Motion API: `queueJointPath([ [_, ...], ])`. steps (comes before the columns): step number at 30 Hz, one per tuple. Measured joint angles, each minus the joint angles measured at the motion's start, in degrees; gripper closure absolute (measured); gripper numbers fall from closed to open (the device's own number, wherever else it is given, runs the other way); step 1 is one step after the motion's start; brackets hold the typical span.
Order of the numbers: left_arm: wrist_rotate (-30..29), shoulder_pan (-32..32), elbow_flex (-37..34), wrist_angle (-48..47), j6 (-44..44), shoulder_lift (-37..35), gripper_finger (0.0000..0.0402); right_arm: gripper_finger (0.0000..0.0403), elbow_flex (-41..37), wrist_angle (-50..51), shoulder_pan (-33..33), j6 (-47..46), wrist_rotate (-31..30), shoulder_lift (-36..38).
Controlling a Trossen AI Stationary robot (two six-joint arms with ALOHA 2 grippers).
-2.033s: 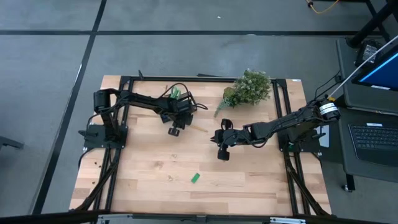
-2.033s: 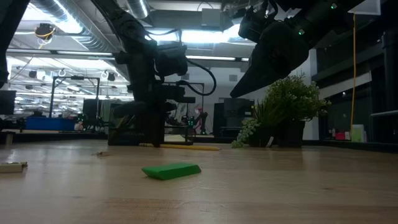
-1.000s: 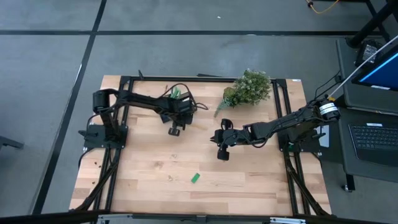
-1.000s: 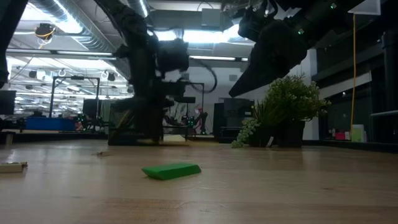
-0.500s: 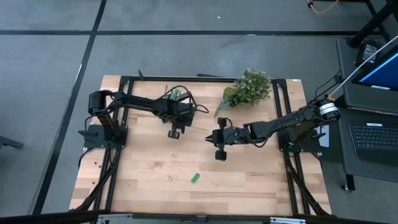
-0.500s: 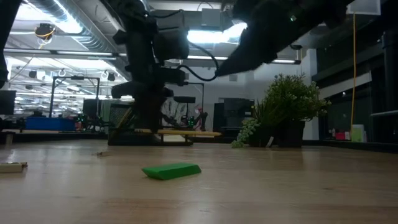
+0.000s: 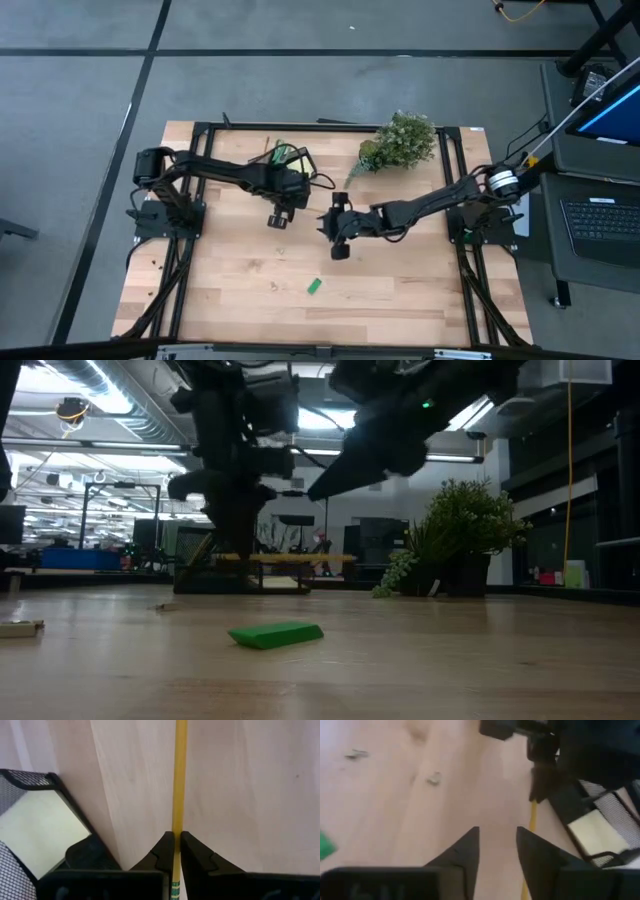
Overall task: Pick and place office supplies into organizer
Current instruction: Put the yellow pencil into the desk organizer
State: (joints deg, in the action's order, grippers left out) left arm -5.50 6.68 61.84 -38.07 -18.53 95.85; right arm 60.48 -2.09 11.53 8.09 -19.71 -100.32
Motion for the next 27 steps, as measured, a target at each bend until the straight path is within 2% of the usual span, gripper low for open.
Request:
queueJointPath([
  [3,0.00,-0.60,0.00,0.04,0.40,-1.07,0.0387,0.0237,1.65,0.99,-0.22,-0.03,-3.69,-1.33],
  [8,0.00,-1.51,0.04,0.03,1.17,-2.92,0.0387,0.0213,2.25,2.12,-1.56,-0.53,-3.78,-2.63],
  [27,-0.02,-3.33,0.05,-0.01,2.35,-5.02,0.0387,0.0217,2.26,3.81,-4.50,-1.70,-3.73,-5.01],
])
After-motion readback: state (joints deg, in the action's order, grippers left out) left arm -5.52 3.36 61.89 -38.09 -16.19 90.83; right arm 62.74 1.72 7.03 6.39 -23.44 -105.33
